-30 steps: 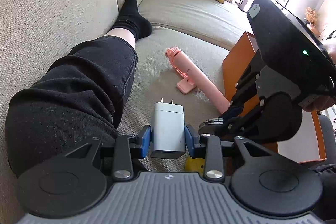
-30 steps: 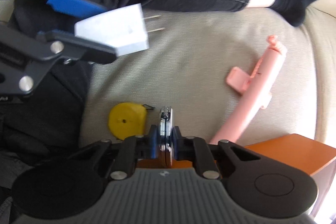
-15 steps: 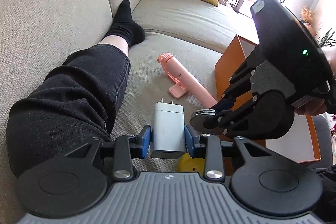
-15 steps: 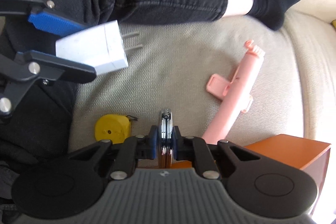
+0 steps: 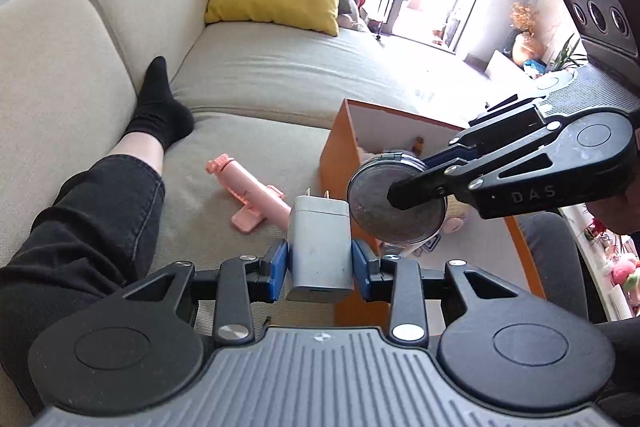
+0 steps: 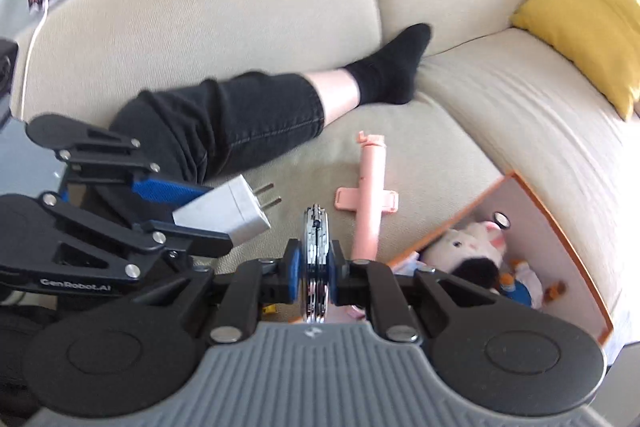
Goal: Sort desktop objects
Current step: 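Carry the compact mirror over the box with the right tool while the left tool carries the plug, then lower the compact mirror into the box with the right tool and release it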
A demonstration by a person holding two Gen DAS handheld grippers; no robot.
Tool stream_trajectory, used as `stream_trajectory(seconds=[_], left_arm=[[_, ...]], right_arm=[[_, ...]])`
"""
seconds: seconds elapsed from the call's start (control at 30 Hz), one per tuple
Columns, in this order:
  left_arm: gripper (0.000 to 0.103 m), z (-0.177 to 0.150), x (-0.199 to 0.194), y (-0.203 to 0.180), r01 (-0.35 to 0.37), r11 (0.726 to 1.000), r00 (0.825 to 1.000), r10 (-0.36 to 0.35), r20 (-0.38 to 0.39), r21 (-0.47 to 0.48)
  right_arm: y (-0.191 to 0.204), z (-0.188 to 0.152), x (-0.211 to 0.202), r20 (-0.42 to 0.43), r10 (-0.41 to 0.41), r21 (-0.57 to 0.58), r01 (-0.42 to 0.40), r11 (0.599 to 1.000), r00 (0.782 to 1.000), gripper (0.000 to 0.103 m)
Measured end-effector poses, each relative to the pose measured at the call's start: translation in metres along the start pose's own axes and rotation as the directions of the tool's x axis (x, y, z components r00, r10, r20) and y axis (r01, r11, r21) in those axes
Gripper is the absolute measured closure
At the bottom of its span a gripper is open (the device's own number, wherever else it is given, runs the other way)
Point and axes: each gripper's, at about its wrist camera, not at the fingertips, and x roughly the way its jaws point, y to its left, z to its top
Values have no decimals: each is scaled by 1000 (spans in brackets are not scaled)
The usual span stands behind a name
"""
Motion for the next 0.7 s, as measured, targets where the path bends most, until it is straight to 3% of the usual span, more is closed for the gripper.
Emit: stream_trajectory(seconds=[0.17, 0.33, 0.7], left_arm=[[64, 8, 13, -25, 53, 997, 998, -52, -19, 48], [64, 13, 33, -49, 107, 989, 993, -101, -64, 100], [64, 19, 60, -71, 130, 979, 986, -110, -129, 159]], right_arm=[[-20, -28, -50, 63, -61, 96, 55, 994, 996, 89], [-43, -62, -54, 19, -109, 206, 103, 973, 994, 89], [-93, -117, -3, -111, -92, 439, 132, 889, 990, 89]])
